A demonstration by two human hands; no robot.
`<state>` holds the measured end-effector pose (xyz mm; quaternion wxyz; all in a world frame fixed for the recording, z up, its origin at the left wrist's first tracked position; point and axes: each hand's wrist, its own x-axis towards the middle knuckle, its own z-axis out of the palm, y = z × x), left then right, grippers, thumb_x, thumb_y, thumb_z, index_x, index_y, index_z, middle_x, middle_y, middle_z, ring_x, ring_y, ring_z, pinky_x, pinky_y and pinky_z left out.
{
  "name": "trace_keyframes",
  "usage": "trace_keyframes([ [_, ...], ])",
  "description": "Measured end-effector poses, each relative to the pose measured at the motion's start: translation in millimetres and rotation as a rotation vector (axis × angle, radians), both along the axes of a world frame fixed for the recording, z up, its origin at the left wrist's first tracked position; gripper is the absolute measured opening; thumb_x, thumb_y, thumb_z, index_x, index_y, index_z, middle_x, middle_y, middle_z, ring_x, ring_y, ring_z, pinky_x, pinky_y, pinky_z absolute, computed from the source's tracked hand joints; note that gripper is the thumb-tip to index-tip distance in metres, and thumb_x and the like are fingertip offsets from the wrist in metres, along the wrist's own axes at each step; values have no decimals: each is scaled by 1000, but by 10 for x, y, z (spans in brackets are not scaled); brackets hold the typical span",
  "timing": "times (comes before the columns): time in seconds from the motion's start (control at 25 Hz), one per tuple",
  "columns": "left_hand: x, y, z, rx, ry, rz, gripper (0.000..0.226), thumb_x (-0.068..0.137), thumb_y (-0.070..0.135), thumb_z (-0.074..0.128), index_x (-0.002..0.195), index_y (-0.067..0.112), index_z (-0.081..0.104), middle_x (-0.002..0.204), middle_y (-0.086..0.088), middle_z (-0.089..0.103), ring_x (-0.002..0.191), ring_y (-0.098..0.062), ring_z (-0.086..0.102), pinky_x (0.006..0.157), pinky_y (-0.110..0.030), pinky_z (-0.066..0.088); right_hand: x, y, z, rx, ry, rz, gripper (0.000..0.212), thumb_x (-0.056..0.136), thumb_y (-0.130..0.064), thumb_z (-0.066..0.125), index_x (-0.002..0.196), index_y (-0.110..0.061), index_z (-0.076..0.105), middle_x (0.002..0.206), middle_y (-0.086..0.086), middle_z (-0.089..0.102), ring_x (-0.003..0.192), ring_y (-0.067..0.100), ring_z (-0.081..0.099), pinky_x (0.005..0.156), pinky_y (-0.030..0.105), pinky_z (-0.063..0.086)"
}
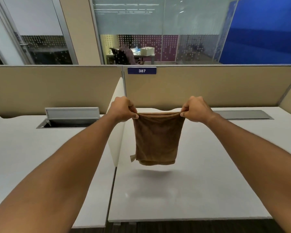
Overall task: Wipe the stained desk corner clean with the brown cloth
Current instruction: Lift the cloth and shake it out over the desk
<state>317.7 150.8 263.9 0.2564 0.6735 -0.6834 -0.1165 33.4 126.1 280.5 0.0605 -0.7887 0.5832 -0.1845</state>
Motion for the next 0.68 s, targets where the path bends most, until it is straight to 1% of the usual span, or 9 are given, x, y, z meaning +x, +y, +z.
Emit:
trace_keyframes([
  [0.16, -101, -382, -37, 30, 39, -67, 20, 70, 25, 88, 84, 14, 79, 74, 4, 69, 72, -9, 66, 62, -22, 51, -141, -219, 21, 26, 14, -60, 15, 80, -11, 69, 87, -15, 81, 81, 10, 76, 87, 27, 67, 79, 38, 58],
  [0.28, -281, -669, -18, 26, 29, -137, 18, 72, 25, 86, 84, 15, 78, 75, 3, 70, 72, -10, 66, 59, -20, 50, -306, -337, 9, 7, -11, -141, 14, 81, -11, 69, 89, -14, 80, 82, 10, 75, 85, 26, 67, 77, 33, 57],
  [0.4, -525, -893, 17, 15, 33, -180, 14, 75, 23, 84, 85, 15, 77, 78, 2, 71, 72, -11, 67, 60, -20, 51, -541, -430, 4, -7, -33, -194, 13, 82, -10, 69, 89, -12, 80, 81, 9, 75, 82, 23, 66, 73, 28, 53],
  [0.52, -838, -1105, 55, 14, 25, -211, 10, 75, 22, 84, 79, 18, 76, 75, 4, 70, 71, -10, 67, 57, -19, 49, -848, -558, 32, -16, -51, -235, 12, 83, -9, 69, 88, -10, 80, 78, 7, 73, 77, 22, 65, 70, 26, 50],
  [0.6, -1067, -1221, 69, 19, 6, -222, 11, 74, 23, 85, 78, 18, 76, 74, 4, 70, 71, -10, 67, 57, -21, 52, -1061, -675, 35, -24, -50, -243, 11, 84, -9, 70, 88, -10, 80, 82, 7, 74, 77, 21, 65, 69, 27, 50],
  [0.68, -1311, -1361, 62, 13, 7, -218, 11, 74, 21, 86, 79, 17, 77, 75, 2, 72, 70, -10, 69, 60, -24, 57, -1312, -822, 30, -31, -53, -238, 10, 84, -9, 70, 87, -10, 80, 83, 7, 74, 78, 21, 65, 70, 29, 53],
])
